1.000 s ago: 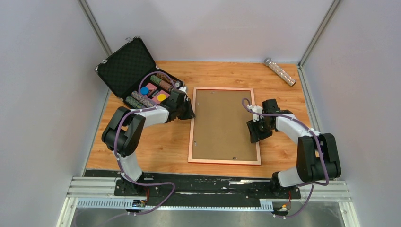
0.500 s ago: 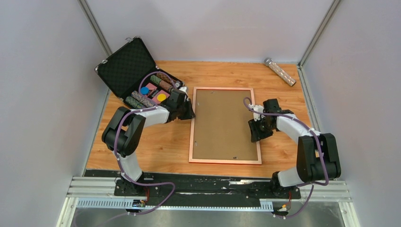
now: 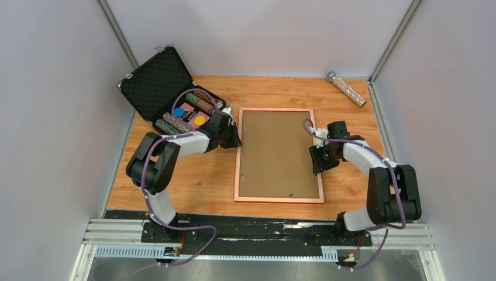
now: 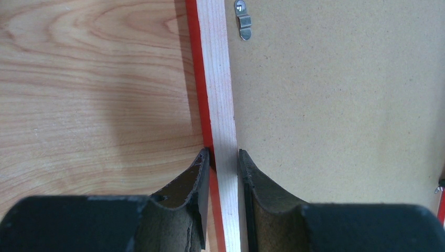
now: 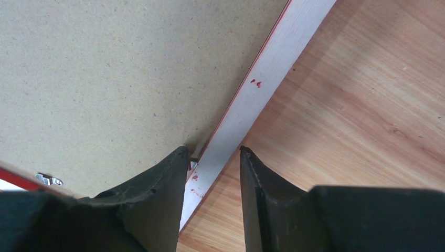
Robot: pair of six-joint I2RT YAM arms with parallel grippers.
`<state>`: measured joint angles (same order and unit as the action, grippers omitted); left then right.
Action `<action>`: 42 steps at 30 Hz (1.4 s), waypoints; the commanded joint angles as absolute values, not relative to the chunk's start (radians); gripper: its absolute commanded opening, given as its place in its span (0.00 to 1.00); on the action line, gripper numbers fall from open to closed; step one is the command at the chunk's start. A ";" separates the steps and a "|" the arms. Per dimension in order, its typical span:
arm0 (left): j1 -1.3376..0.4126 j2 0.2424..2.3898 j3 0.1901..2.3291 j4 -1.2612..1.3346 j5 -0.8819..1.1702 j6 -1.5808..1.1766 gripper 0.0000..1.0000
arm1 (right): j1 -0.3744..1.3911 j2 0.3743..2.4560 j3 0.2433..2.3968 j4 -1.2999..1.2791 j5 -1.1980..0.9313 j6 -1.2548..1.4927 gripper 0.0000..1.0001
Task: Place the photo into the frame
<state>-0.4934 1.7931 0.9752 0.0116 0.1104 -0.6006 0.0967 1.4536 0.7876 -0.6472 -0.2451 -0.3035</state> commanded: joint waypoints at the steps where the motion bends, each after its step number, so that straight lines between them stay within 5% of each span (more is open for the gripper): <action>1: -0.493 1.776 0.979 0.037 0.103 -0.602 0.08 | 0.091 1.440 0.797 -0.632 -0.210 -0.334 0.40; 17: -0.494 1.778 0.980 0.034 0.101 -0.606 0.08 | 0.087 1.389 0.790 -0.670 -0.229 -0.384 0.46; 33: -0.494 1.766 0.980 0.029 0.108 -0.613 0.08 | 0.087 1.255 0.908 -0.715 -0.420 -0.371 0.61; 42: -0.494 1.765 0.983 0.033 0.133 -0.606 0.01 | 0.120 1.362 1.077 -0.625 -0.420 -0.350 0.70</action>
